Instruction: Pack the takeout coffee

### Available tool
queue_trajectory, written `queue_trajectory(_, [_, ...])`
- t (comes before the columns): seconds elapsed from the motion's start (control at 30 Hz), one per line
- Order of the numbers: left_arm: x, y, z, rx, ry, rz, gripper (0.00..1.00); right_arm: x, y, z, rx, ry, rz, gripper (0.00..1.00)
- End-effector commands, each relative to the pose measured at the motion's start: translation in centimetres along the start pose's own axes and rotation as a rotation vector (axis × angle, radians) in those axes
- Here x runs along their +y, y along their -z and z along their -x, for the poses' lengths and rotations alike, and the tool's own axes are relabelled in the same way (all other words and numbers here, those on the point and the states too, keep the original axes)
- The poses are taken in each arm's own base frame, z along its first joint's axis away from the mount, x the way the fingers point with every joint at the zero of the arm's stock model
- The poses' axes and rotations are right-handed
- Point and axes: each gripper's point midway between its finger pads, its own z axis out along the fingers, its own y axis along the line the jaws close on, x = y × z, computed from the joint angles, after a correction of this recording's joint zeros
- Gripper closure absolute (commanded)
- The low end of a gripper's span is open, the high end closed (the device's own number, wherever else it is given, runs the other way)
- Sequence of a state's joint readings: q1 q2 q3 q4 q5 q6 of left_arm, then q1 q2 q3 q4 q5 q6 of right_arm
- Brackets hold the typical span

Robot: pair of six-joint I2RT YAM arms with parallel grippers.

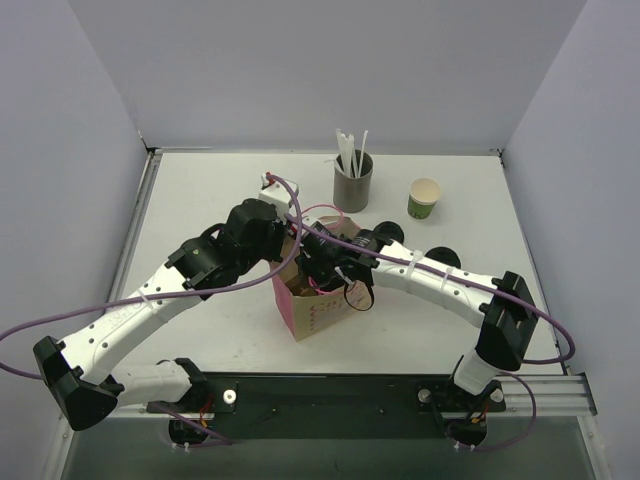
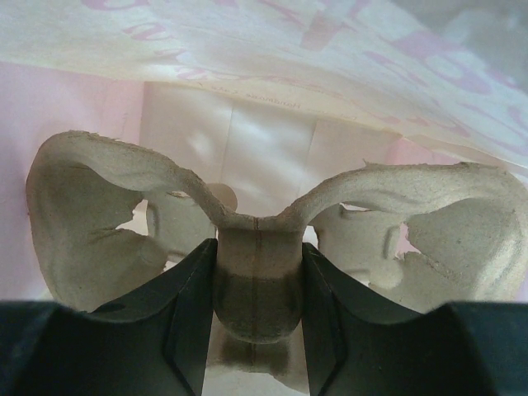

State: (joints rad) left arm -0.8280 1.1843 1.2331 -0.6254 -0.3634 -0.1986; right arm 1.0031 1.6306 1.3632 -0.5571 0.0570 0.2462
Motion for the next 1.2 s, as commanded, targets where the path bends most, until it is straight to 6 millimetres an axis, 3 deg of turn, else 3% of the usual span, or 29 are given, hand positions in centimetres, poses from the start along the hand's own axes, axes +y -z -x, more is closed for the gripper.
queue_trajectory(0.0, [-3.2,1.4,4.1,-0.123,-0.002,-0.155,1.0,0.8,-0.7,-1.2,0.06,0.071,-0.005,0.76])
queue_trajectory(0.73, [-4.5,1.8,3.7,-0.1,-0.039,-0.237,1.0,0.4,-0.5,-0.5,0.039,0.059,-0.024,0.74])
queue_trajectory(1.07, [-4.7,1.8,3.5,-0.093,-0.049,-0.249,1.0,-0.1,0.1,0.1,0.014,0.055,-0.048,0.44])
queue_trajectory(1.17, [-4.7,1.9,3.5,-0.091,-0.053,-0.25,1.0,-0.2,0.3,0.2,0.007,0.055,-0.051,0.41])
